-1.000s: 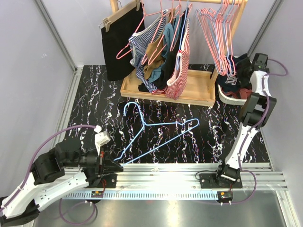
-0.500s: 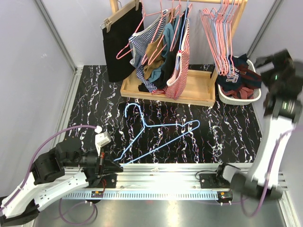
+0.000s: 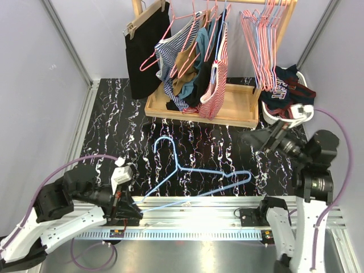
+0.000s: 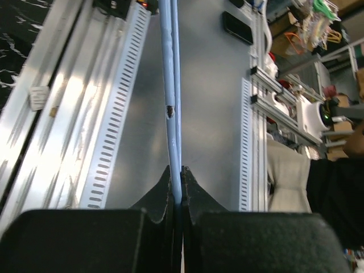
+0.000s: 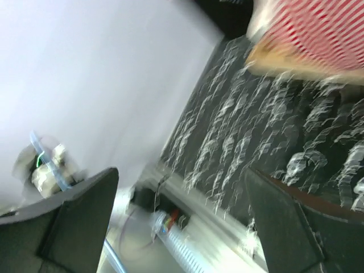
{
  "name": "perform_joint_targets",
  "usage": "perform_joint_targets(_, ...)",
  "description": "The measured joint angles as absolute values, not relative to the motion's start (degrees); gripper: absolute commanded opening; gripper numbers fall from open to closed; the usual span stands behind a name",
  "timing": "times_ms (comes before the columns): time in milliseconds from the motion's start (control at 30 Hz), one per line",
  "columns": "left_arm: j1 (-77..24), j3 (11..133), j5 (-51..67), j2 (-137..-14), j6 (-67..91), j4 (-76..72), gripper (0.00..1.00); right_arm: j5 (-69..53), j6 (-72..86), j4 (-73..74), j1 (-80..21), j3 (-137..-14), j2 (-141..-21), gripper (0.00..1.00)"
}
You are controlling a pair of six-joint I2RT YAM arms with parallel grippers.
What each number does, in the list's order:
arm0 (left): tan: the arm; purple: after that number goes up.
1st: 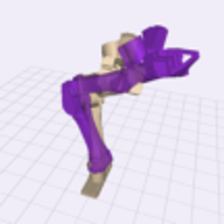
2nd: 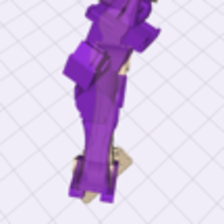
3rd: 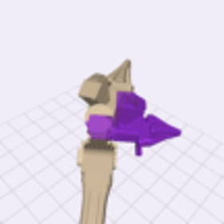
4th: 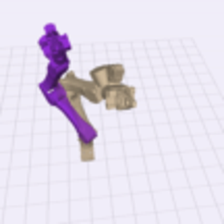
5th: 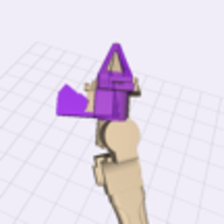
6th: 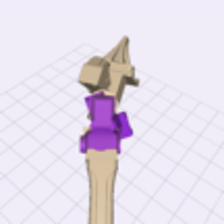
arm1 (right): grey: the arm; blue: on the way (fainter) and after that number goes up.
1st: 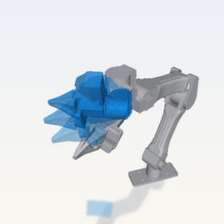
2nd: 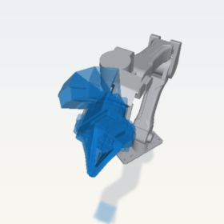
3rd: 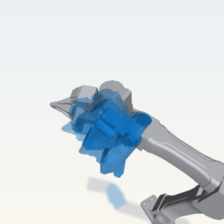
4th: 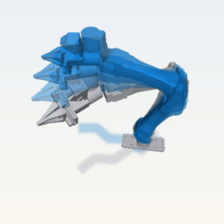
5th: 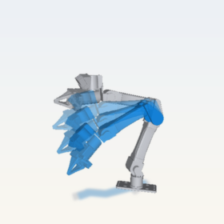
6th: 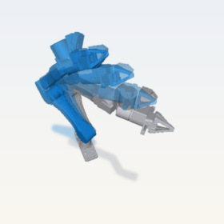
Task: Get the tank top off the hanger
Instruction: Pass the hanger from the left arm to the right
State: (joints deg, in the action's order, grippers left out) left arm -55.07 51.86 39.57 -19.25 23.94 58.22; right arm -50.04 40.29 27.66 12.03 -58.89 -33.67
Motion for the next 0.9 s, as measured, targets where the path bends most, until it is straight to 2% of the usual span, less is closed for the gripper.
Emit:
perform_joint_targets(200, -55.33, 53.12, 51.33, -16.05, 25.47, 58.87, 0.0, -65.78, 33.08, 29.87, -8.21, -60.66, -36.86, 1.0)
perform_joint_targets(367, -56.29, 50.57, 56.73, -12.56, 28.91, 58.28, 0.0, -71.7, 23.42, 37.34, -23.22, -67.13, -37.54, 1.0)
perform_joint_targets(700, -57.89, 49.15, 57.54, -11.22, 33.19, 58.17, 0.0, -68.1, 13.13, 54.0, -37.65, -70.11, -43.48, 1.0)
perform_joint_targets(900, -58.57, 49.34, 56.51, -12.29, 32.86, 58.81, 0.0, -65.28, 12.23, 60.05, -43.44, -69.91, -46.37, 0.93)
